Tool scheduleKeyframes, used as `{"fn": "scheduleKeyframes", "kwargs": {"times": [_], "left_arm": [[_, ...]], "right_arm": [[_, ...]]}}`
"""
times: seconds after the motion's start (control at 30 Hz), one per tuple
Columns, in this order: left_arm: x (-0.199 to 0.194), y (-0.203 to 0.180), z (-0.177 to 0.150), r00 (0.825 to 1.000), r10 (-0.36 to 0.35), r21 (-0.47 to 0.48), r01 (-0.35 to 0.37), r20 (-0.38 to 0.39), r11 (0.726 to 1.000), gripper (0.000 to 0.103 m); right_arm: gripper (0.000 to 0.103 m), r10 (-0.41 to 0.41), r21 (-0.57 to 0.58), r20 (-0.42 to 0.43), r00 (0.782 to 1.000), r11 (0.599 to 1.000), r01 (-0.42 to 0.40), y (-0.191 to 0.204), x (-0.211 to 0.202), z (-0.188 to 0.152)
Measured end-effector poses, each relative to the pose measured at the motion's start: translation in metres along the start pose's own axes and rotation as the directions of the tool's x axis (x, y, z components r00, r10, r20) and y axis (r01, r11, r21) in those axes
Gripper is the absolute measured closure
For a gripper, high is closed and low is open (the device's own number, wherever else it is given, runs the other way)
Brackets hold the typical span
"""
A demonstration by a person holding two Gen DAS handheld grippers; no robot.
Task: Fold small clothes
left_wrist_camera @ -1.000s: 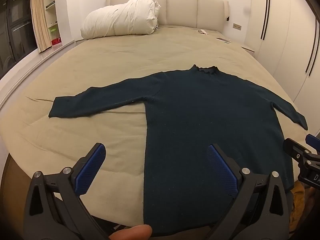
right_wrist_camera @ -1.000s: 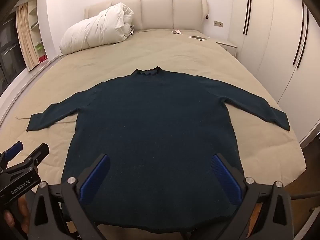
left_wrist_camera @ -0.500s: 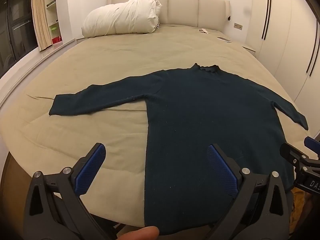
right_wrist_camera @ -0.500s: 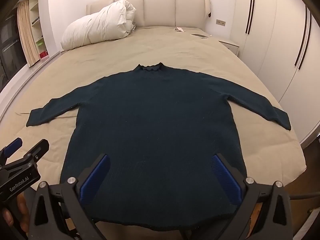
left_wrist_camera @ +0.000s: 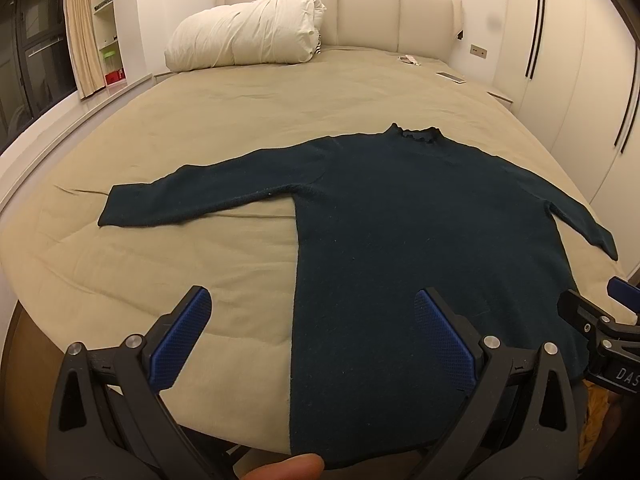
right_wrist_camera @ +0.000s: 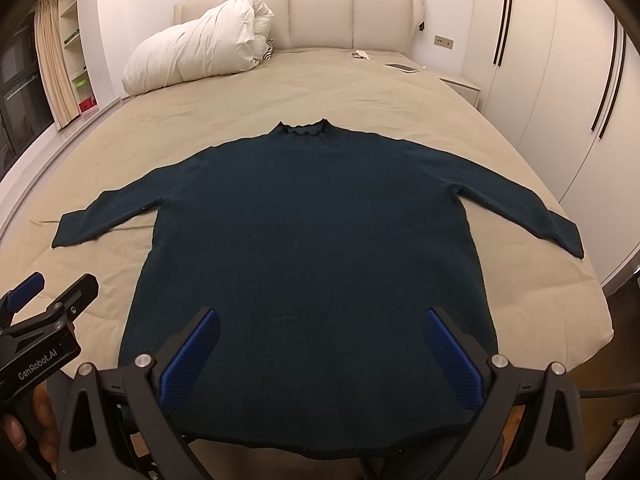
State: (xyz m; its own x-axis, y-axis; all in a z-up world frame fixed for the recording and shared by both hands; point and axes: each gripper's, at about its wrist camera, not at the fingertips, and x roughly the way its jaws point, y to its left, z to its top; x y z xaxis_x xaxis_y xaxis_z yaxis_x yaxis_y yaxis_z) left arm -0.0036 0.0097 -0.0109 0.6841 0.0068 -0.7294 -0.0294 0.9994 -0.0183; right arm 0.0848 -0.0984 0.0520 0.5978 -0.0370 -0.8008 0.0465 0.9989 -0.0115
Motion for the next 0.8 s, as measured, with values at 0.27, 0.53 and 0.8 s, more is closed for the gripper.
{"fn": "scheduleKeyframes", "kwargs": {"times": [0.27,0.53,0.8], "left_arm": [[0.0002,0.0004,-0.0006,1.0,0.0,0.001,0.0,-0.001,1.0,0.0],[0.0011,0.001,-0.002,1.0,-0.001,0.0,0.001,-0.002,1.0,0.0],[0.0011,0.0021,-0.0039,1.0,-0.001,0.0,0.001,-0.003,1.0,0.0]], "right_arm": [[0.0,0.0,-0.003,-0.004,1.0,1.0,0.0,0.0013,0.0001,-0.0022],[0.0,0.001,-0.003,-0.007,1.0,1.0,-0.001,0.001,-0.0001,-0.0028],[0.0,-0.001,-0.005,-0.007,1.0,1.0,0.001,0.0009,-0.0001,-0.0027]]}}
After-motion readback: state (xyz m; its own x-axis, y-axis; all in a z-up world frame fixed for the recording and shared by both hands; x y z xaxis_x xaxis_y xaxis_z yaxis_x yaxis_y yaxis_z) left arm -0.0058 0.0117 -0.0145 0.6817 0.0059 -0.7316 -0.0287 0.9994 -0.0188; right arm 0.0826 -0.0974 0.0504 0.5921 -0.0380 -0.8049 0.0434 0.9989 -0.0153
